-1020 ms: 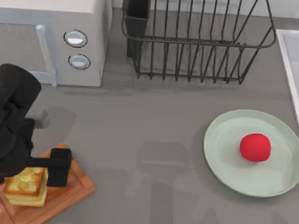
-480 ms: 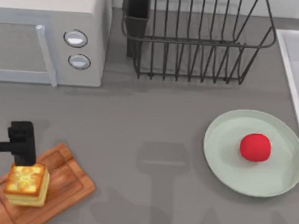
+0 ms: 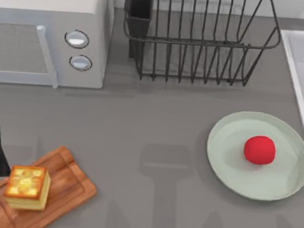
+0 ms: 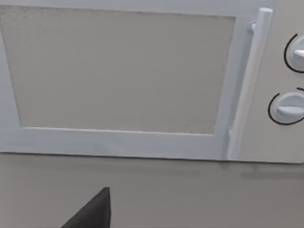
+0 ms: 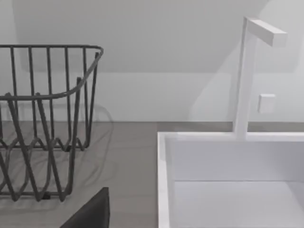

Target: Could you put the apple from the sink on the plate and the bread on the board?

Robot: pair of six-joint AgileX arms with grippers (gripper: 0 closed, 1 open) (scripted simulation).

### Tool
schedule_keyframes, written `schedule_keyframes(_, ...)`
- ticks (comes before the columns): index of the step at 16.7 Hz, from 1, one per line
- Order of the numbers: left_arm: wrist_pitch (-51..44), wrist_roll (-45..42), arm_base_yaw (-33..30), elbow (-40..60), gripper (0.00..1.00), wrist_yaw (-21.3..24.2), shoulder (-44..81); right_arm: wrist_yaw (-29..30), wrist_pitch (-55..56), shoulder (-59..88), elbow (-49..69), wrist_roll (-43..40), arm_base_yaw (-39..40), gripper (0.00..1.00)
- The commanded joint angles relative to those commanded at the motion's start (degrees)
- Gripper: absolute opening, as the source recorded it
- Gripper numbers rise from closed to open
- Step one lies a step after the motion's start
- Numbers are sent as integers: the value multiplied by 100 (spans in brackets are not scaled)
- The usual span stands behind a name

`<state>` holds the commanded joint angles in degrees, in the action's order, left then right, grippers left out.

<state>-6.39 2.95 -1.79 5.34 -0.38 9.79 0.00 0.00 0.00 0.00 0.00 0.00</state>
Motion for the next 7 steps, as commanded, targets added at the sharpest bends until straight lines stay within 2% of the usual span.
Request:
schedule_keyframes(3,466,-219,142,-417,100,20,-761,0,0,0,0,0,0,100)
schedule_keyframes(7,639,-295,179,-534,100,38,-979,0,0,0,0,0,0,100)
